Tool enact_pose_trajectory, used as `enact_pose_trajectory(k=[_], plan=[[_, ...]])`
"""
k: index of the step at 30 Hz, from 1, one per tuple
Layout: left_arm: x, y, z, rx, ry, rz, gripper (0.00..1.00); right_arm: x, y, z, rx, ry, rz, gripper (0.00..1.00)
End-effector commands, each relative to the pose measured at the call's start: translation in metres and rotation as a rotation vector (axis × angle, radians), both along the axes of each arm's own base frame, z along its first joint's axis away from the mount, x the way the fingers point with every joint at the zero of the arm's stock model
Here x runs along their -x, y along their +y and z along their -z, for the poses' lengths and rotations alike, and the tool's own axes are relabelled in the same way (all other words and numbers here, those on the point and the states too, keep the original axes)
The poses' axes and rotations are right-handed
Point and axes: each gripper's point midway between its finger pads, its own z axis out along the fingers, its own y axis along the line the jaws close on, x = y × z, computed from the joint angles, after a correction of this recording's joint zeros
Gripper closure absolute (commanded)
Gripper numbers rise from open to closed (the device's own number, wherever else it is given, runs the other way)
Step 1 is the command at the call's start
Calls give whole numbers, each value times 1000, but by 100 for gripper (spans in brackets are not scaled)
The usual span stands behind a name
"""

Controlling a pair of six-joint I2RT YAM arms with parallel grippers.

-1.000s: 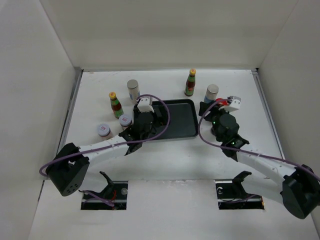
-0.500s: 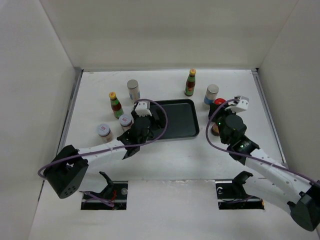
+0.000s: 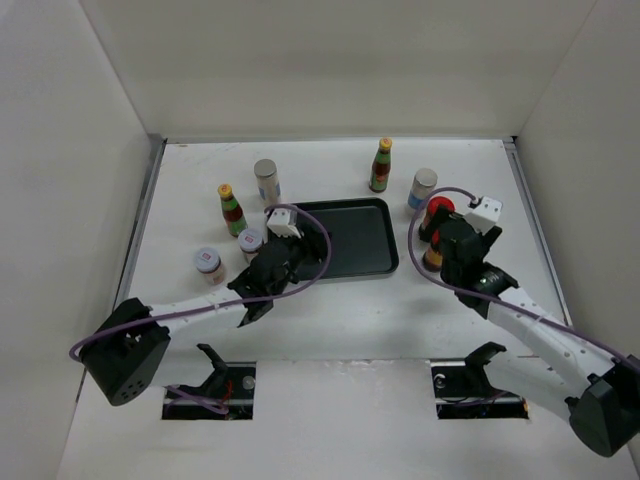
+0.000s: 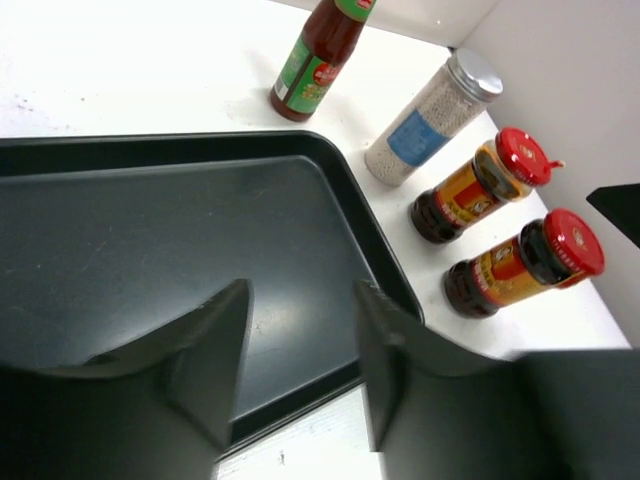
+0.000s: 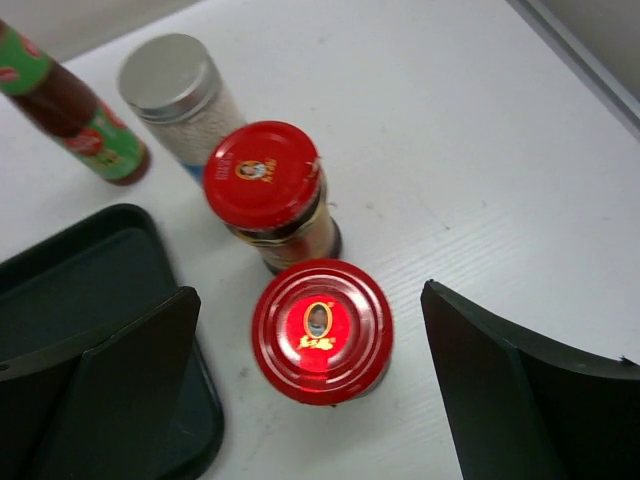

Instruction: Organize the condiment bottles

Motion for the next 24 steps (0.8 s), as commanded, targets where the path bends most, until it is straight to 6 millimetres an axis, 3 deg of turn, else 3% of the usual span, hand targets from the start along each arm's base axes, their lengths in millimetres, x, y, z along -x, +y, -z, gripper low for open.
enact_pose_trajectory(k=[1, 3, 13, 16, 20, 24], plan=[[2, -1, -16, 78, -43, 21, 52, -3, -11, -1, 7, 32, 51, 0], [2, 3, -17, 92, -46, 15, 46, -7, -11, 7, -1, 54, 49, 0], [1, 19, -24, 122, -63, -23, 39, -14, 8, 48, -40, 163, -14, 0], [1, 23, -30, 136, -76, -31, 39, -13, 6, 53, -50, 160, -13, 1], [1, 27, -28, 140, -73, -39, 39, -16, 3, 53, -56, 159, -13, 13], [-1, 31, -31, 147, -79, -51, 39, -17, 1, 59, -53, 177, -10, 13]])
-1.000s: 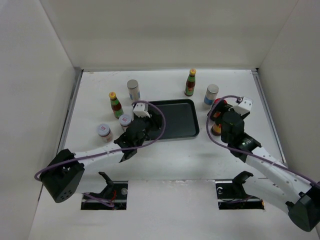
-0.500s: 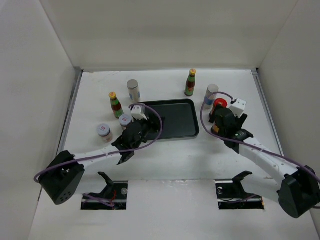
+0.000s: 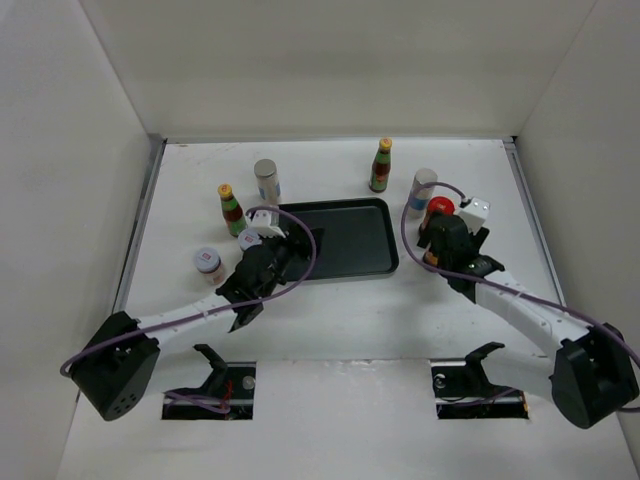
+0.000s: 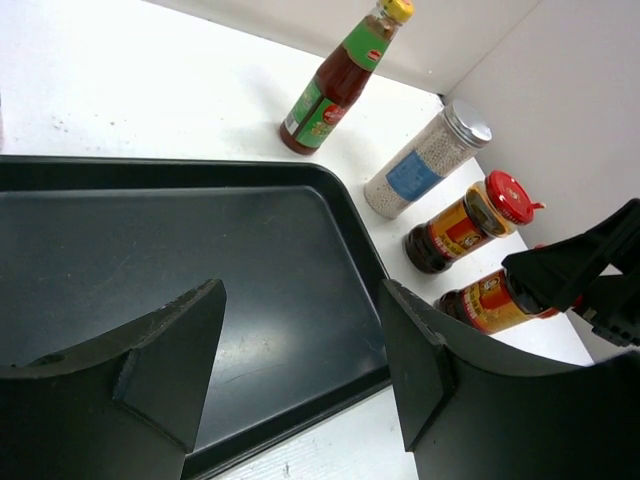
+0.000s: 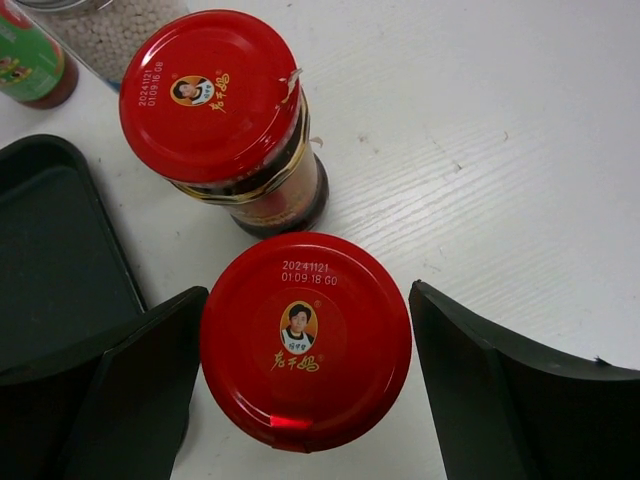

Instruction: Organize the condiment bottles

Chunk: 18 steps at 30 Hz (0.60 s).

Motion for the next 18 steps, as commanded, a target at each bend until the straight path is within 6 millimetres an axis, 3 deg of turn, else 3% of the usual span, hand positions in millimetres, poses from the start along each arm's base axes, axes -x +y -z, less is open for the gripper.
enact_pose_trajectory(k=[1, 5, 8, 9, 14, 18], plan=[[1, 6, -20, 65, -50, -8, 39, -8, 3, -1, -22, -18, -7, 13], [0, 11, -23, 71, -58, -22, 39, -9, 5, 5, -21, -5, -11, 15], [0, 13, -22, 75, -54, -25, 39, -10, 3, -6, -13, -31, -3, 35], [0, 13, -23, 77, -55, -25, 39, -9, 0, -19, -21, -76, 16, 42], [1, 19, -28, 93, -69, -37, 38, -5, 10, -88, -27, -243, -7, 47], [2, 31, -38, 125, -102, -73, 38, -6, 53, -127, -76, -310, -126, 48]])
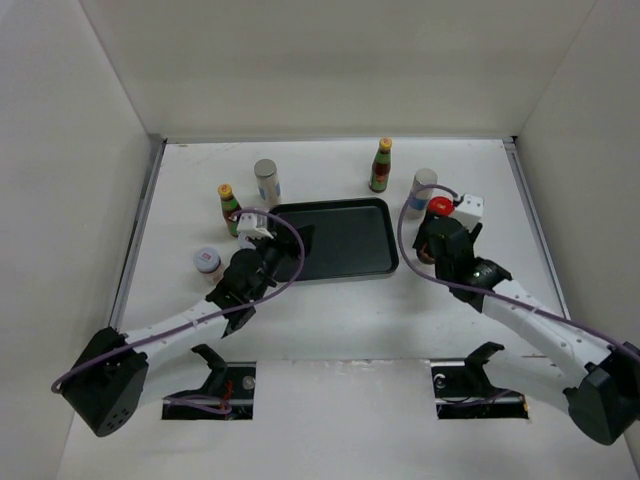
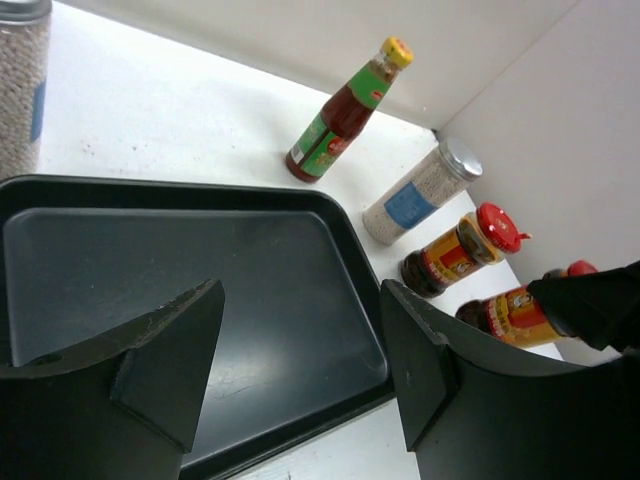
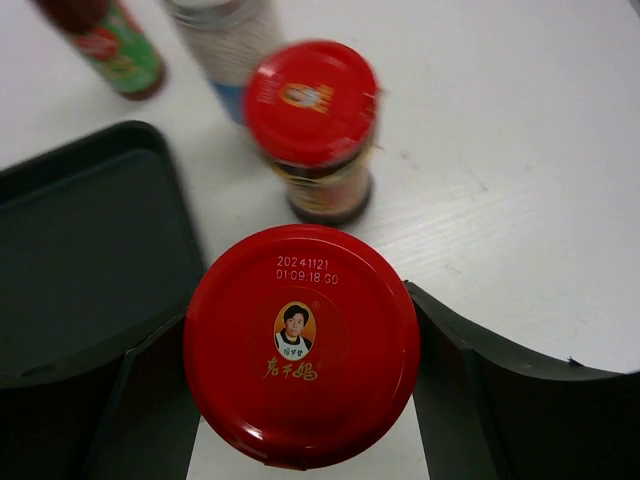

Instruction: Organize the condiment bottles

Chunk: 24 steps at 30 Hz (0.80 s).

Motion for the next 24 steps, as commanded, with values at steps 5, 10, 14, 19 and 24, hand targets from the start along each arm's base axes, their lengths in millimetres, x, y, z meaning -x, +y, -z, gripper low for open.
enact_pose_trajectory(k=[5, 10, 14, 19, 24], plan=[[2, 36, -31, 125, -103, -110, 38, -52, 118, -93, -188, -220, -239, 48], [7, 77, -35, 192, -132, -233, 37, -91, 223, -101, -234, -287, -438, 48], [11, 115, -30, 245, -124, -364, 36, -123, 288, -87, -220, -265, -515, 48], [8, 132, -22, 263, -91, -422, 36, -143, 344, -64, -220, -250, -582, 48], [4, 130, -15, 257, -67, -406, 35, -153, 370, -44, -179, -239, -600, 42]])
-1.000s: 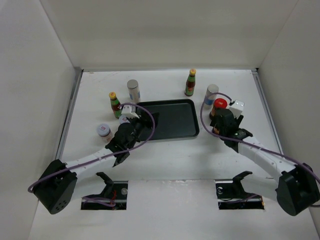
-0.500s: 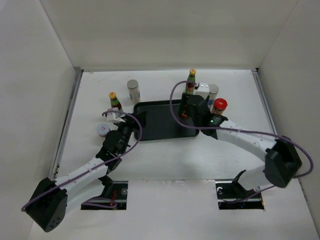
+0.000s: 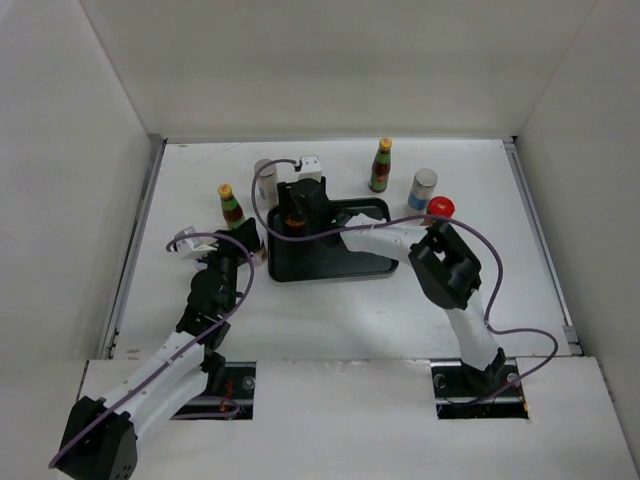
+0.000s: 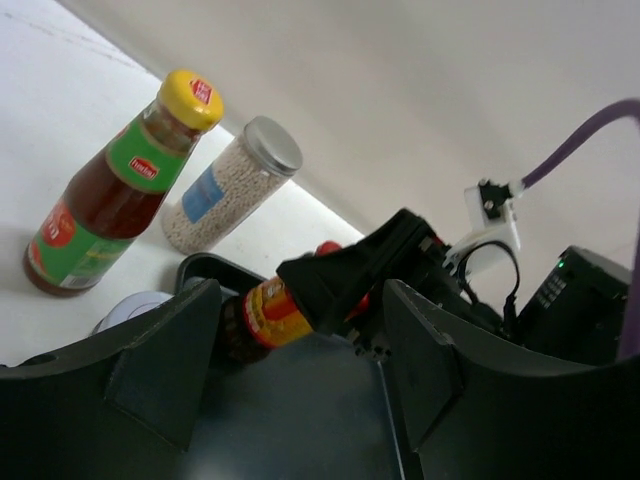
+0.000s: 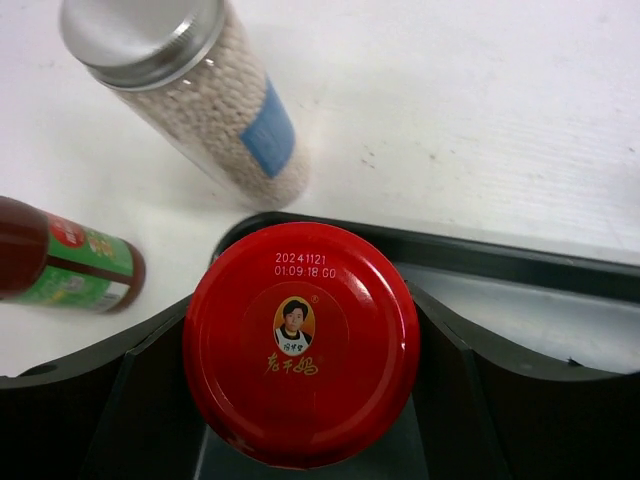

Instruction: Organize the condiment bottles

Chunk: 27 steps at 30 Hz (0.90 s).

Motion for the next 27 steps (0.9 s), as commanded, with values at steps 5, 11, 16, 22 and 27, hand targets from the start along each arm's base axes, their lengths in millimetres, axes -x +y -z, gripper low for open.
enact_pose_trajectory(k=[5, 11, 16, 22, 27], plan=[[-4, -3, 9, 19, 25, 12, 35, -16, 38, -75, -186, -164, -16, 15], [-4, -2, 9, 14, 23, 10, 35, 11, 22, -124, -265, -192, -48, 0], [-4, -15, 4, -5, 15, 53, 34, 41, -56, -170, -331, -263, -2, 1], [2, -79, -12, -83, -46, 263, 37, 52, -248, -152, -277, -284, 399, 67], [10, -134, -7, -143, -48, 410, 38, 72, -368, -95, -114, -176, 727, 31]])
